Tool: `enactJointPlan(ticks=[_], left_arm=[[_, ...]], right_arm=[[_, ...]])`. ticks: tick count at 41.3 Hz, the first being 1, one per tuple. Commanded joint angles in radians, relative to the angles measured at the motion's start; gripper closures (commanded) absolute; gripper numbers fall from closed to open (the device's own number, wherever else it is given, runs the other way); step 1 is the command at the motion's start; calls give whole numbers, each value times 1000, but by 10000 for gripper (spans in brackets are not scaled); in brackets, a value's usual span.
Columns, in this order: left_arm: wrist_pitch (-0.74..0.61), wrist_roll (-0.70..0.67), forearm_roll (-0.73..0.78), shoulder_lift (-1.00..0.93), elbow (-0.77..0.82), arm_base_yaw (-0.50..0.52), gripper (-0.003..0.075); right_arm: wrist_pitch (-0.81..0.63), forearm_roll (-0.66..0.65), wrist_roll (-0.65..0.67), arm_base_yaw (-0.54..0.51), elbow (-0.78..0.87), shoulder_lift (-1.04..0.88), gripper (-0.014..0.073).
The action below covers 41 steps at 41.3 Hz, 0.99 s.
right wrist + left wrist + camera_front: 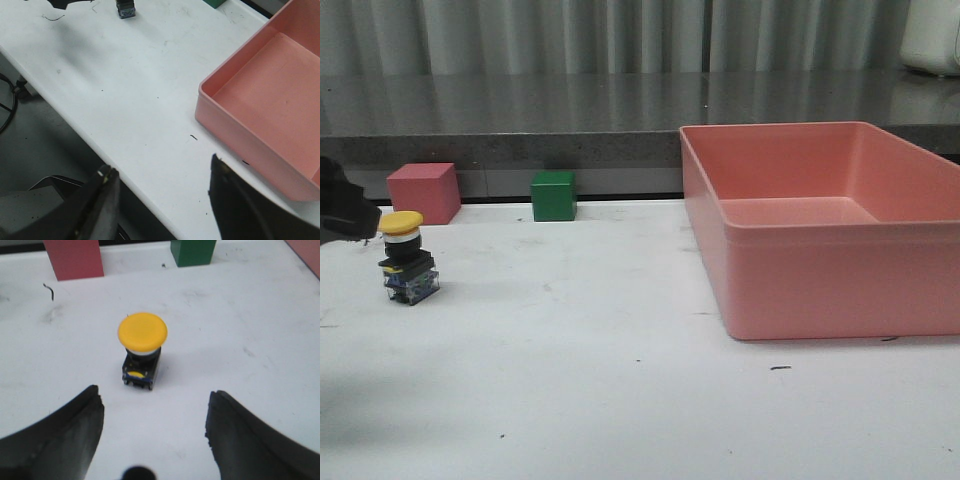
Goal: Place and stand button with both arms
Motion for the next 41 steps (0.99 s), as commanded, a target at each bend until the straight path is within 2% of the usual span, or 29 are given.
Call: enactJointPlan(ticks=[1, 7, 16, 28, 41], left_arm=[[253, -8, -6, -130, -102, -5, 279], [616, -8, -6, -260, -240, -5, 279], [980, -8, -6, -413, -438, -5, 279], [1159, -8, -6, -578, -545, -5, 279], [1190, -29, -6, -646, -545, -5, 279]], right_arm=[[-58, -16, -4, -4, -26, -4, 167], [-58, -16, -4, -4, -26, -4, 167], [-58, -16, -4, -4, -26, -4, 167], [-58, -16, -4, -4, -26, -4, 167], [-58, -16, -4, -4, -26, -4, 167]])
